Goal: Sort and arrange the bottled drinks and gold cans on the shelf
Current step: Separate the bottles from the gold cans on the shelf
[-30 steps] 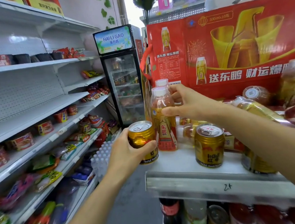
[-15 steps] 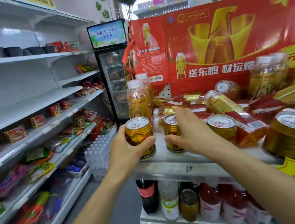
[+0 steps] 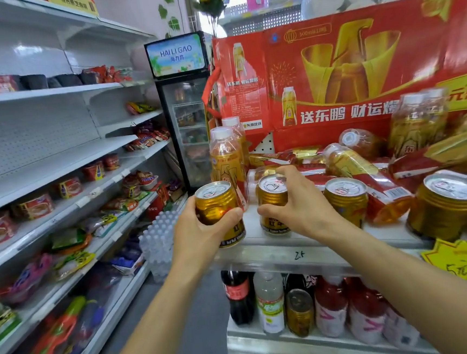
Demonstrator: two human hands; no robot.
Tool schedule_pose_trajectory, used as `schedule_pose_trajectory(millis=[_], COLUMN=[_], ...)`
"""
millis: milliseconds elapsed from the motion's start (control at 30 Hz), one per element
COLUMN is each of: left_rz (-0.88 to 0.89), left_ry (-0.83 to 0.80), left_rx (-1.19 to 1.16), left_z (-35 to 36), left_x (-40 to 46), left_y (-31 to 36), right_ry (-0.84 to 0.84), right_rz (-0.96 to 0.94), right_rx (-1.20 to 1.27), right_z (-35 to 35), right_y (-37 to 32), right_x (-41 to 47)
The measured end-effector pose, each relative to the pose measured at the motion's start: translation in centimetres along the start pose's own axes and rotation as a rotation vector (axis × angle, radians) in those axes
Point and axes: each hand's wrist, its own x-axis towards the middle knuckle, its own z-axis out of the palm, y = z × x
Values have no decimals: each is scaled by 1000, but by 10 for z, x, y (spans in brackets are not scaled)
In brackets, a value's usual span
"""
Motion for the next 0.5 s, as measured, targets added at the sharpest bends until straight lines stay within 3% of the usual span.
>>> schedule_pose_trajectory(millis=[233, 500], left_rz=[73, 174], left_ry=[-48, -233], left_rx=[-9, -136], left_z=[-9, 44], left_x=[-17, -61], left_y=[17, 58], right_ry=[143, 340], right_rz=[-77, -27], right_rx=[171, 210], right_z=[-42, -99], right_y=[-19, 16], right_x=[-49, -117])
